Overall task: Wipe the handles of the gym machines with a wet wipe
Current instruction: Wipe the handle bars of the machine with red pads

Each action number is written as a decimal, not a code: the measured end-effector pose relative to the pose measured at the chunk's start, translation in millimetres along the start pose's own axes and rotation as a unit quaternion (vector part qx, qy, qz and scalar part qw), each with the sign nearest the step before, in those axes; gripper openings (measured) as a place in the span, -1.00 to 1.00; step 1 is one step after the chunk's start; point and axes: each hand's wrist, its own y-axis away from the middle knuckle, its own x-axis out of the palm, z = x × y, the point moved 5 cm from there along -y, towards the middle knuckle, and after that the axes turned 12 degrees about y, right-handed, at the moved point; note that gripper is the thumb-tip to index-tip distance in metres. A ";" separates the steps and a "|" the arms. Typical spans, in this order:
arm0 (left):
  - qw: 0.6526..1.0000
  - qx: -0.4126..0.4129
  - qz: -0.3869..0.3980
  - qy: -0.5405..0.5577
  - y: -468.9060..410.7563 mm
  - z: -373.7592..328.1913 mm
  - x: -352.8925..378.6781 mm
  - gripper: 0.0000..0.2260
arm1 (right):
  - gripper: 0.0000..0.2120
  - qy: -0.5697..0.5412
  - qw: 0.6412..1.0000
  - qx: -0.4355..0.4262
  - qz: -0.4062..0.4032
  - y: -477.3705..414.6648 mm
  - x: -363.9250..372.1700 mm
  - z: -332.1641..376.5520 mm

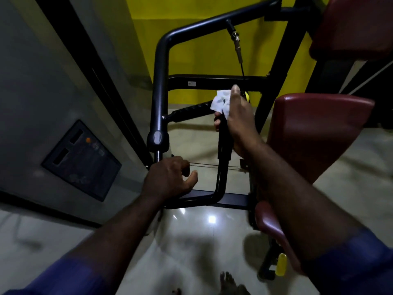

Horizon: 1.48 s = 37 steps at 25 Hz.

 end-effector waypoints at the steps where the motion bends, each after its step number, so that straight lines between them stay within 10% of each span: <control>1: 1.000 -0.005 0.003 -0.003 -0.3 -1.0 -0.5 -0.69 | -0.41 -0.002 1.000 0.002 0.028 11.0 -0.5 -4.8; 6: 1.000 -0.011 0.010 -0.017 -0.1 -5.6 -3.0 -0.69 | -0.53 0.110 0.991 -0.017 0.069 79.2 -0.4 -43.4; 12: 0.999 -0.012 -0.003 -0.031 1.1 -9.1 -5.4 -0.71 | -0.61 0.005 1.000 0.026 -0.005 5.2 -0.2 8.9; 21: 1.000 0.001 -0.028 -0.003 -1.0 -2.3 -3.4 -0.70 | -0.54 -0.103 0.966 0.202 0.122 107.9 14.3 -50.0; 26: 0.998 0.013 -0.061 0.015 -0.6 1.0 -3.6 -0.71 | -0.65 -0.070 0.981 0.155 0.095 53.3 10.6 -25.1; 30: 0.998 0.004 -0.061 0.010 -0.5 0.9 -5.0 -0.73 | -0.59 0.104 0.994 -0.018 -0.010 -18.5 -0.6 20.8; 32: 0.998 0.005 -0.056 0.008 -0.1 -0.3 -5.6 -0.71 | -0.61 0.309 0.937 -0.146 -0.068 -25.9 1.9 32.0; 37: 0.998 0.009 -0.052 0.016 -0.6 0.1 -5.5 -0.71 | -0.69 0.392 0.812 -0.430 -0.049 -0.1 -12.0 23.7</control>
